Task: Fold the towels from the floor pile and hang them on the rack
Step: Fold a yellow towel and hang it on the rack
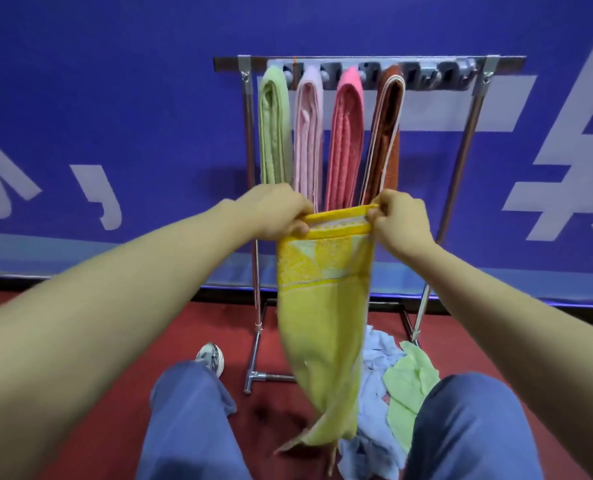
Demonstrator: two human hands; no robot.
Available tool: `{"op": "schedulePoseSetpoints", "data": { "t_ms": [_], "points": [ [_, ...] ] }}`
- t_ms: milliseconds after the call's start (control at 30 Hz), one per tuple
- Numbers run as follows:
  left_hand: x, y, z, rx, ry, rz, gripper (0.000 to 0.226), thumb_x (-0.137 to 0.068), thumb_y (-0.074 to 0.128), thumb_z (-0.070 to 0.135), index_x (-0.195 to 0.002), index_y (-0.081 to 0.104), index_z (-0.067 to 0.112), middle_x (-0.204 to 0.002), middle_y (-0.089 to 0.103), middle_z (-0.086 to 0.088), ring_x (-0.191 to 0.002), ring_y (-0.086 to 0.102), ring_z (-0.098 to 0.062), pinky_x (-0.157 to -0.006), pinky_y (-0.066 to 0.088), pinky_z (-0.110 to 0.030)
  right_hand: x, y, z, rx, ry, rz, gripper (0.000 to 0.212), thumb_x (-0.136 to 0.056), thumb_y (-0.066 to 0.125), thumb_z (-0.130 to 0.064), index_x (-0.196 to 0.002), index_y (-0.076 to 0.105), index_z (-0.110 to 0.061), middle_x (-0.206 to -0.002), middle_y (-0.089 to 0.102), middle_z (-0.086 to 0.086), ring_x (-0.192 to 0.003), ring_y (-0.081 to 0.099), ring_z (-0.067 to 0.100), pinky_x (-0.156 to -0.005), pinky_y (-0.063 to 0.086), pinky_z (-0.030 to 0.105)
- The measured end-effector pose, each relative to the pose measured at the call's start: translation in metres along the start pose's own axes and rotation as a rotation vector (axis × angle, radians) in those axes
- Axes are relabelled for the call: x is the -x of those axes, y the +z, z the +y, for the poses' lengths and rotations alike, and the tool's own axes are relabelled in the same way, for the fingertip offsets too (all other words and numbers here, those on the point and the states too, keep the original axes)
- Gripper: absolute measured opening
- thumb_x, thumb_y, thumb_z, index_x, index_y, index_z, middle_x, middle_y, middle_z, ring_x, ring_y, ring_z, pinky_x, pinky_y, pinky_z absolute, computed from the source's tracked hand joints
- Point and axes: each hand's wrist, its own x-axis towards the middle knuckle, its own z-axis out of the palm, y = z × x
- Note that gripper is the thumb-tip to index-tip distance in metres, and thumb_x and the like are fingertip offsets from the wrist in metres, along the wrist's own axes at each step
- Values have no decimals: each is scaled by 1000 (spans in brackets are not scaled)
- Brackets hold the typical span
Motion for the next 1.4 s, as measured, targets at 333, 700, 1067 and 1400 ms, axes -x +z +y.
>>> {"op": "schedulePoseSetpoints", "data": {
  "t_ms": [333,700,1067,1400],
  "points": [
    [9,12,21,219,114,135,36,-98,59,27,-125,36,23,-67,51,-3,-62,49,-30,-57,40,-40,11,-3,16,-83,33,22,6,-93,59,-19,-91,65,-18,-92,70,12,-94,62,34,-72,42,33],
    [3,21,26,422,-70,-50,32,-93,48,17,-116,62,34,-81,64,7,-78,61,-16,-78,53,-36,31,2,8,-177,16,28,6,-86,67,-18,-85,70,-13,-75,70,3,-79,65,23,-71,48,31],
    [-4,19,41,1065,-321,-231,28,-89,42,-5,-96,64,10,-79,67,-19,-52,61,-20,-57,50,-27,65,35,-26,-277,-201,37,18,-74,72,-19,-71,55,-22,-62,62,-5,-61,59,14,-63,50,39],
    [0,18,42,1141,-335,-242,22,-90,44,12,-84,65,9,-77,65,-15,-55,58,-20,-58,52,-29,71,40,-32,-319,-228,-32,14,-73,70,-11,-75,60,-22,-64,64,-6,-63,59,10,-64,49,29]
  ]
}}
